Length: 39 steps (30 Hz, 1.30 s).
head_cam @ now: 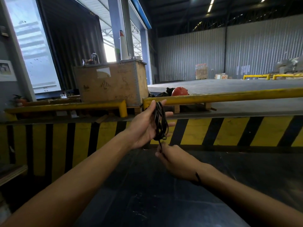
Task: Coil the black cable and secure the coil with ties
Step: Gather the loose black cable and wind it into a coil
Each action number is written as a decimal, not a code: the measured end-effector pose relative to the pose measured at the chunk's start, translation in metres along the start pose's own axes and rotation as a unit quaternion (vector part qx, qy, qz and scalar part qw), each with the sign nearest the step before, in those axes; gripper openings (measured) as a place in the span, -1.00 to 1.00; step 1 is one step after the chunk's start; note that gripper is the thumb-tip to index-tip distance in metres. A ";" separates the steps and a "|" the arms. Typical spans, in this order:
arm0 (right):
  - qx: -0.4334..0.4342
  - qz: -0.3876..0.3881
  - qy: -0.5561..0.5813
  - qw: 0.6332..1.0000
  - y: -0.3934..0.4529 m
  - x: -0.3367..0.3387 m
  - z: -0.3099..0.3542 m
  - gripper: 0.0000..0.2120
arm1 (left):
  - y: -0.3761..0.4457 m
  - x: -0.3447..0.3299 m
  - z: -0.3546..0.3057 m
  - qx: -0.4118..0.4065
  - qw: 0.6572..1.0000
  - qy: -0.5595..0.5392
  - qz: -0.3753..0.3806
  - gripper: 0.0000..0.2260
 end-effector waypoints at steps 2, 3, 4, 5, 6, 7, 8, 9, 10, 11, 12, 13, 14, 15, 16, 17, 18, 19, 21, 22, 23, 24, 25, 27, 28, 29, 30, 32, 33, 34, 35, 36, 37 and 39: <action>-0.008 0.039 -0.046 0.998 -0.004 0.001 -0.001 -0.86 | 0.001 0.012 0.000 -0.001 0.998 0.050 -0.032 -0.57; -0.004 0.058 -0.066 0.996 -0.007 0.002 0.002 -0.84 | 0.001 0.016 -0.001 -0.001 0.995 0.087 -0.044 -0.57; 0.007 0.071 -0.084 0.994 -0.009 0.003 0.005 -0.81 | 0.001 0.021 -0.001 -0.004 0.988 0.146 -0.057 -0.57; 0.020 0.082 -0.101 0.991 -0.011 0.007 0.010 -0.79 | 0.001 0.026 -0.001 -0.009 0.972 0.222 -0.072 -0.57; 0.036 0.092 -0.117 0.988 -0.012 0.012 0.014 -0.77 | 0.000 0.031 -0.001 -0.006 0.954 0.287 -0.083 -0.56; 0.054 0.098 -0.133 0.985 -0.013 0.019 0.019 -0.77 | -0.001 0.036 0.001 0.009 0.941 0.327 -0.084 -0.56; 0.074 0.099 -0.147 0.981 -0.014 0.027 0.023 -0.79 | -0.003 0.041 0.005 0.035 0.932 0.353 -0.073 -0.54; 0.093 0.095 -0.156 0.979 -0.014 0.037 0.028 -0.82 | -0.005 0.045 0.010 0.070 0.923 0.373 -0.053 -0.53; 0.111 0.088 -0.160 0.977 -0.015 0.047 0.032 -0.87 | -0.009 0.047 0.015 0.114 0.914 0.388 -0.022 -0.51; 0.128 0.076 -0.160 0.976 -0.014 0.056 0.035 -0.89 | -0.014 0.046 0.020 0.157 0.909 0.386 0.024 -0.50; 0.143 0.058 -0.157 0.976 -0.013 0.065 0.037 -0.89 | -0.020 0.041 0.025 0.189 0.908 0.364 0.080 -0.48; 0.153 0.033 -0.145 0.977 -0.011 0.073 0.037 -0.87 | -0.025 0.035 0.027 0.207 0.913 0.327 0.130 -0.44; 0.155 0.005 -0.120 0.981 -0.009 0.078 0.034 -0.86 | -0.029 0.028 0.027 0.209 0.920 0.287 0.166 -0.38; 0.148 -0.022 -0.077 0.986 -0.008 0.082 0.030 -0.86 | -0.032 0.023 0.025 0.195 0.931 0.248 0.186 -0.33; 0.132 -0.048 -0.020 0.990 -0.007 0.082 0.025 -0.85 | -0.032 0.019 0.022 0.169 0.943 0.216 0.191 -0.29; 0.116 -0.072 0.043 0.990 -0.007 0.080 0.021 -0.83 | -0.032 0.016 0.018 0.140 0.954 0.190 0.187 -0.30; 0.102 -0.097 0.105 0.984 -0.007 0.075 0.020 -0.81 | -0.032 0.013 0.014 0.113 0.963 0.171 0.177 -0.35; 0.093 -0.122 0.165 0.974 -0.007 0.070 0.020 -0.80 | -0.032 0.012 0.011 0.094 0.970 0.151 0.166 -0.41; 0.068 -0.164 0.272 0.946 -0.005 0.058 0.023 -0.81 | -0.032 0.011 0.007 0.082 0.980 0.100 0.148 -0.48; 0.052 -0.178 0.313 0.932 -0.004 0.053 0.025 -0.82 | -0.032 0.012 0.006 0.087 0.983 0.076 0.140 -0.50; 0.036 -0.188 0.343 0.920 -0.002 0.049 0.027 -0.83 | -0.032 0.014 0.006 0.092 0.985 0.057 0.133 -0.51; 0.022 -0.193 0.364 0.911 -0.001 0.045 0.028 -0.84 | -0.032 0.016 0.006 0.096 0.986 0.043 0.131 -0.50; 0.011 -0.195 0.384 0.902 0.000 0.043 0.028 -0.85 | -0.033 0.018 0.007 0.100 0.985 0.030 0.134 -0.49; -0.008 -0.185 0.437 0.880 0.001 0.039 0.026 -0.86 | -0.036 0.020 0.007 0.111 0.983 0.007 0.147 -0.47; -0.020 -0.172 0.469 0.866 0.002 0.036 0.026 -0.86 | -0.037 0.020 0.008 0.116 0.982 0.001 0.147 -0.47; -0.032 -0.158 0.495 0.854 0.002 0.033 0.026 -0.85 | -0.038 0.021 0.008 0.119 0.983 0.001 0.140 -0.46; -0.041 -0.148 0.513 0.845 0.001 0.031 0.026 -0.85 | -0.039 0.021 0.007 0.120 0.985 0.007 0.127 -0.46; -0.048 -0.152 0.528 0.834 -0.001 0.027 0.025 -0.85 | -0.040 0.022 0.006 0.119 0.989 0.031 0.080 -0.46; -0.047 -0.161 0.526 0.834 -0.002 0.025 0.025 -0.84 | -0.039 0.024 0.006 0.118 0.991 0.046 0.045 -0.47; -0.042 -0.170 0.513 0.840 -0.004 0.024 0.025 -0.81 | -0.038 0.026 0.007 0.117 0.992 0.057 0.006 -0.47; -0.032 -0.179 0.489 0.853 -0.005 0.021 0.025 -0.79 | -0.037 0.029 0.007 0.113 0.991 0.062 -0.033 -0.47; -0.018 -0.184 0.456 0.871 -0.007 0.018 0.027 -0.77 | -0.035 0.032 0.009 0.108 0.990 0.060 -0.069 -0.47; -0.002 -0.186 0.418 0.889 -0.010 0.015 0.029 -0.76 | -0.033 0.034 0.010 0.104 0.988 0.057 -0.103 -0.47; 0.030 -0.181 0.356 0.916 -0.013 0.007 0.033 -0.73 | -0.030 0.036 0.014 0.102 0.979 0.059 -0.166 -0.47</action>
Point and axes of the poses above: each hand's wrist, its own y-axis towards the middle knuckle, its own x-axis out of the back of the hand, z = x × y, the point moved 3 cm from there along y, towards the middle knuckle, and after that the axes turned 10 degrees about y, right-handed, at the moved point
